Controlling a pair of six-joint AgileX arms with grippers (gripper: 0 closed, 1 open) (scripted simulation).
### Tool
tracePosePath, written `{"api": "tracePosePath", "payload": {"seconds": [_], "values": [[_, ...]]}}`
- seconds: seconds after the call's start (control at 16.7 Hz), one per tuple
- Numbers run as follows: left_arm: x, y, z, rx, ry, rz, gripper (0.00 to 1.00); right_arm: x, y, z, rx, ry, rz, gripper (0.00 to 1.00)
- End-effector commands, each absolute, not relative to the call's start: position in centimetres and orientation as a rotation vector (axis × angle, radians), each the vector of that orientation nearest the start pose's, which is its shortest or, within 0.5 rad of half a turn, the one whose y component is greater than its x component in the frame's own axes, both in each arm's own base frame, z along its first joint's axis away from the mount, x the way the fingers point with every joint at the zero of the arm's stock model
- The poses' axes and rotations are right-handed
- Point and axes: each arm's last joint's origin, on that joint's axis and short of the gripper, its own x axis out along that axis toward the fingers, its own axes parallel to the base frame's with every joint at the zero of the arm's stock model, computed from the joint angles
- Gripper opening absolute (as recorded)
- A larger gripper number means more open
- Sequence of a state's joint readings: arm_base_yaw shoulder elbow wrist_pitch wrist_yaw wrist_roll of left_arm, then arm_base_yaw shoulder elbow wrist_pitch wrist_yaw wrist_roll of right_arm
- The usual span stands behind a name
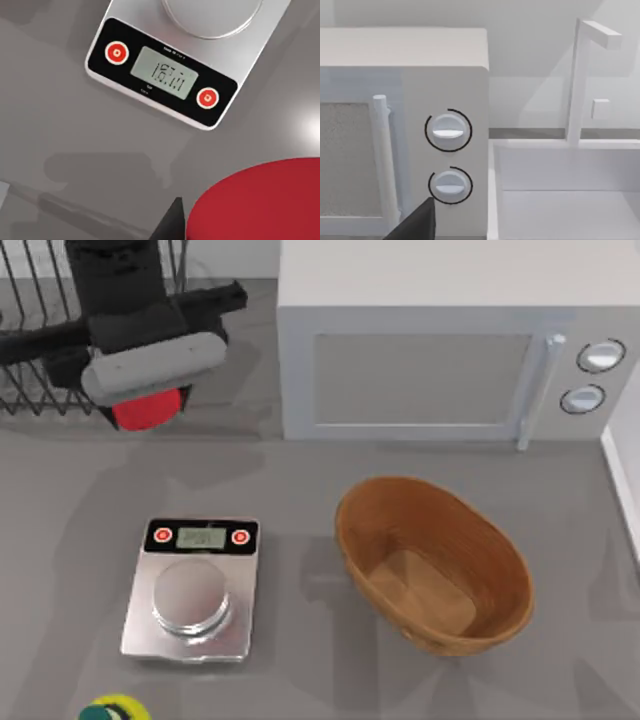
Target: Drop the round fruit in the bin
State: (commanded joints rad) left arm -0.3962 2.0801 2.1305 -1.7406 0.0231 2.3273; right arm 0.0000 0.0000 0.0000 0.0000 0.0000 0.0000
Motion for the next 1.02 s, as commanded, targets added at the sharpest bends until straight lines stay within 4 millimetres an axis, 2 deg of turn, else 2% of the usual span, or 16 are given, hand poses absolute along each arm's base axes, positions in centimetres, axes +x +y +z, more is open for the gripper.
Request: {"api": "tracePosePath", "payload": {"seconds": [0.18,0.3,0.42,0.72,1.02], "values": [[34.7,-19.8,30.1,-1.980,0.023,2.310,0.00,10.6,-0.1,16.0,0.000,0.000,0.000,1.00],[33.8,-23.2,29.7,-1.808,0.323,2.153,0.00,10.6,-0.1,16.0,0.000,0.000,0.000,1.00],[32.6,-26.4,29.3,-1.657,0.552,1.989,0.00,10.6,-0.1,16.0,0.000,0.000,0.000,1.00],[29.3,-33.0,28.3,-1.369,0.909,1.592,0.00,10.6,-0.1,16.0,0.000,0.000,0.000,1.00],[26.7,-37.1,27.4,-1.191,1.063,1.283,0.00,10.6,-0.1,16.0,0.000,0.000,0.000,1.00]]}}
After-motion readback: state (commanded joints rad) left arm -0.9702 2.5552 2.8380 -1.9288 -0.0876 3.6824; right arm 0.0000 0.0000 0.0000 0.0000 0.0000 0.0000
